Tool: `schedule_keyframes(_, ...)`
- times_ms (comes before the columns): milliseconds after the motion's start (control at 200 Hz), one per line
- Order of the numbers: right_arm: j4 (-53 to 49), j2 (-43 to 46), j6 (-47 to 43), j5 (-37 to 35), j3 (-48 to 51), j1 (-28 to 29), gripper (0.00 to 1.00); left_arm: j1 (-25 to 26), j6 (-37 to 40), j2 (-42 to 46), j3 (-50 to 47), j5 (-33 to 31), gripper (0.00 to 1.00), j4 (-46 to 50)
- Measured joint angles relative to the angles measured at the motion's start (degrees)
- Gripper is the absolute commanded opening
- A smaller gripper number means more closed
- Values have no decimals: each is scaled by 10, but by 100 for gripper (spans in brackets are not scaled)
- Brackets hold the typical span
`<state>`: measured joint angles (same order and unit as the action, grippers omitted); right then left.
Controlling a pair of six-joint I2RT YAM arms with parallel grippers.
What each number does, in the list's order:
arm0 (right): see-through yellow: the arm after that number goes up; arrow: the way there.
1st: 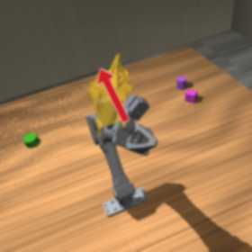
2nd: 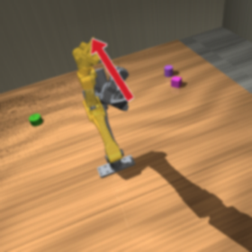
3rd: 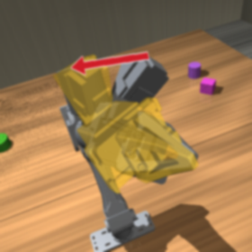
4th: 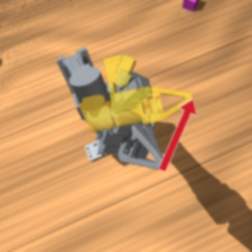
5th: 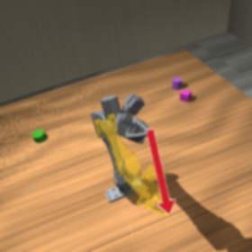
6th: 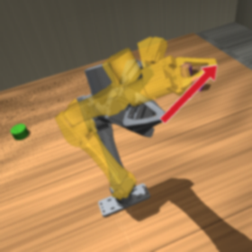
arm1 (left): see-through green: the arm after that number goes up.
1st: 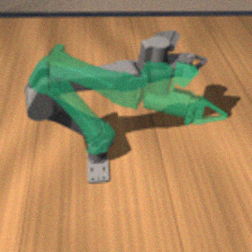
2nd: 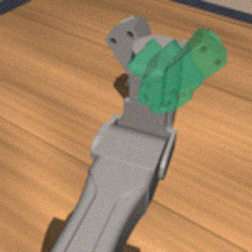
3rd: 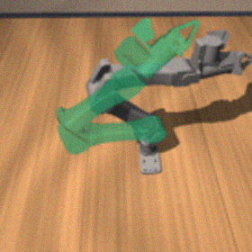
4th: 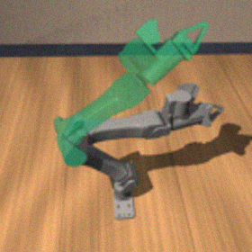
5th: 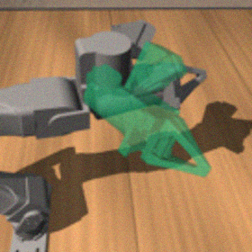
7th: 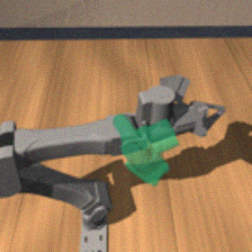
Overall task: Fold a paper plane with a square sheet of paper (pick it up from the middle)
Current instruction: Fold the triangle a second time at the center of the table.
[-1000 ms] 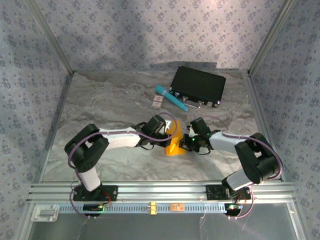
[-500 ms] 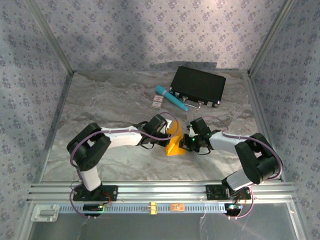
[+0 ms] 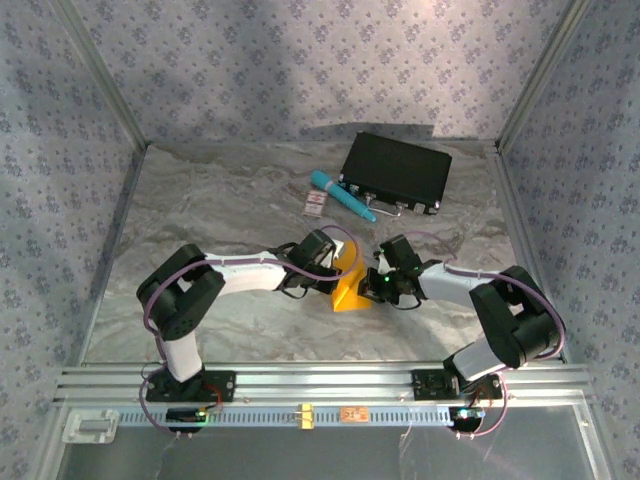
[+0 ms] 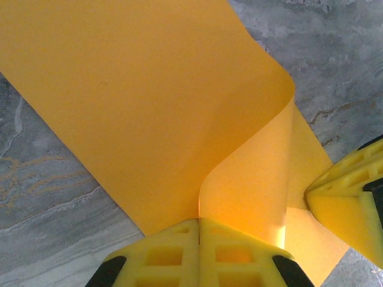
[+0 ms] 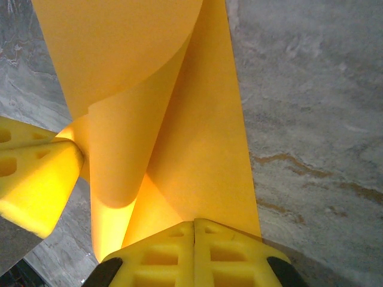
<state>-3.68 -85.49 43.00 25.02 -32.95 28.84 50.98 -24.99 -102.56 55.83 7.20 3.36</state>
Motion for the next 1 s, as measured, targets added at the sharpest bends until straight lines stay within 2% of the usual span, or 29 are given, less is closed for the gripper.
schedule_keyframes(999,0,0,0,0,0,0,5,0,16,-8,8,-17,0,7)
